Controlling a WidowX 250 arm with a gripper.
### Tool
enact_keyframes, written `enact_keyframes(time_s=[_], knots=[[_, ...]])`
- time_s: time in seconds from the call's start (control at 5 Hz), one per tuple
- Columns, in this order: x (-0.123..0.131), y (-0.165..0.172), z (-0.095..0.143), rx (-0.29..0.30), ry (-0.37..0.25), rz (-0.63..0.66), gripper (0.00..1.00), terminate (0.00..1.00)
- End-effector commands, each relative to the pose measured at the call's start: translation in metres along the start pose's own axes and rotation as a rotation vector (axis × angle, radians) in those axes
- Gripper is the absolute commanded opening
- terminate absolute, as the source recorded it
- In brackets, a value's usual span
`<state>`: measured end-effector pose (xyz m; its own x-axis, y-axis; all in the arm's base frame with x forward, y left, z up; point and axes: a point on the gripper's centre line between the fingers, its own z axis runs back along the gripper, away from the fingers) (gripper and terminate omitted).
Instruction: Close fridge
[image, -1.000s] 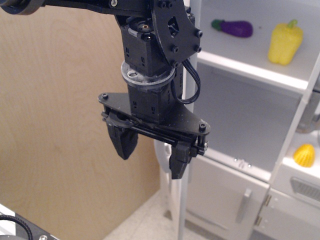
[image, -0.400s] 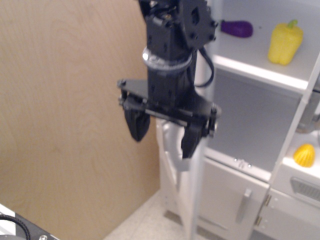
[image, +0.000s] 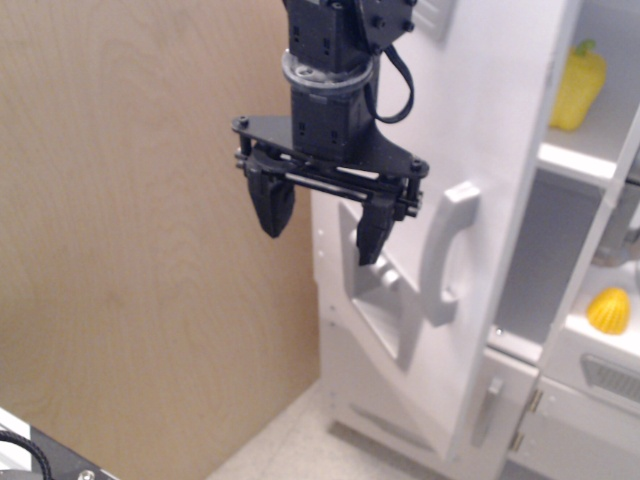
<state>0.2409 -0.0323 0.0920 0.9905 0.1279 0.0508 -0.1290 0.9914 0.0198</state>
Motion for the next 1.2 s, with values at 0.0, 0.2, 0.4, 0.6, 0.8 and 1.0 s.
enact_keyframes(time_s=[0.0, 0.2, 0.4, 0.6, 0.8, 1.0], knots=[[0.053, -0.014, 0.015, -0.014, -0.071, 0.088, 1.00, 0.00], [0.074, -0.022, 0.016, -0.031, -0.073, 0.118, 1.00, 0.00], [0.085, -0.032, 0.013, -0.035, -0.082, 0.115, 1.00, 0.00], [0.091, -0.037, 0.011, -0.023, -0.097, 0.117, 1.00, 0.00], [0.099, -0.040, 0.012, -0.025, -0.101, 0.129, 1.00, 0.00], [0.107, -0.042, 0.017, -0.038, -0.116, 0.140, 1.00, 0.00]])
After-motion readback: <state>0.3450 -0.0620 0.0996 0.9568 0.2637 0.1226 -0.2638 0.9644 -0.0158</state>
